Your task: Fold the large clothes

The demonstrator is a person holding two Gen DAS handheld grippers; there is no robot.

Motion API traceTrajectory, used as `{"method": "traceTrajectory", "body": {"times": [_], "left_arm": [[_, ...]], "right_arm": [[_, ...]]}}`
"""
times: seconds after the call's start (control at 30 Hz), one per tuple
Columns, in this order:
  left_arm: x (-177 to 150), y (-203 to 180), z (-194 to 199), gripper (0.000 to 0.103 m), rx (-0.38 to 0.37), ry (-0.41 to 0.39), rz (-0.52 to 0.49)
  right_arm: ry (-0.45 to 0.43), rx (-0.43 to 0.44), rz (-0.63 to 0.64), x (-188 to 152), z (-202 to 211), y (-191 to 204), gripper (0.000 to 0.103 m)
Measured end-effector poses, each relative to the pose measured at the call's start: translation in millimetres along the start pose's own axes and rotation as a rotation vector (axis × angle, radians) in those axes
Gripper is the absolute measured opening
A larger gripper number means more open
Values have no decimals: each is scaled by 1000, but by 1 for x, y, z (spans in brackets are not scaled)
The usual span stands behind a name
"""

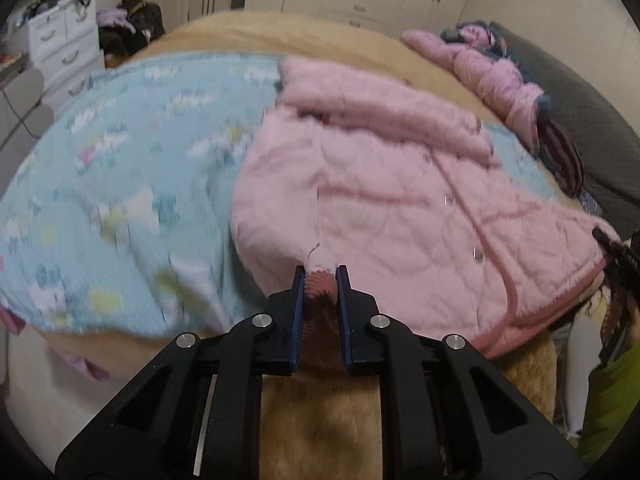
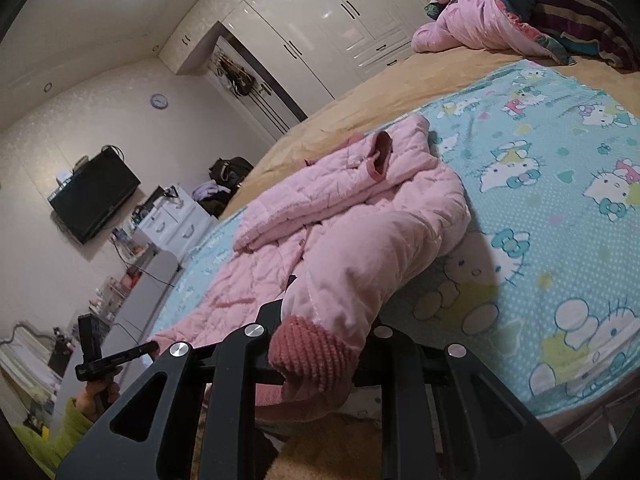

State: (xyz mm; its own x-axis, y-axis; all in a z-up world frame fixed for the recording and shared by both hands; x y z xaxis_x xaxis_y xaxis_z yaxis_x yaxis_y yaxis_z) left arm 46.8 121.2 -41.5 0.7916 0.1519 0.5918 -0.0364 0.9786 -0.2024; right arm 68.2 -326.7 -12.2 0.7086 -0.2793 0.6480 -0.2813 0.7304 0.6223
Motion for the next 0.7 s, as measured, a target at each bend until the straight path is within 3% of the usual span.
{"method": "traceTrajectory", "body": {"times": [0.33,0.7], "left_arm": [[91,-9,23,7,16,-171,-9],[157,-23,27,7,9,-259,-37]], "right_arm": [[-67,25,2,57,-1,13,17],[-115,-4,10,101,-5,20,17]]}}
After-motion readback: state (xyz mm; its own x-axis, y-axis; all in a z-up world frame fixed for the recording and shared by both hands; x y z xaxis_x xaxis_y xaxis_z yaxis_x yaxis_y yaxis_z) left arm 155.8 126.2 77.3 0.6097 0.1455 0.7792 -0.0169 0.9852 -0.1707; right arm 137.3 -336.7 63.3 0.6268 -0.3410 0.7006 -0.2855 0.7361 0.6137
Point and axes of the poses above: each gripper's, at about its wrist camera, not at the fingertips, and z roughly against the way its jaws point, y to its left, x to its top, the point moved 5 cm from there along -z, roughly the way its jaws point, and after that the axes turned 2 degrees about y, right-handed, at the moved point
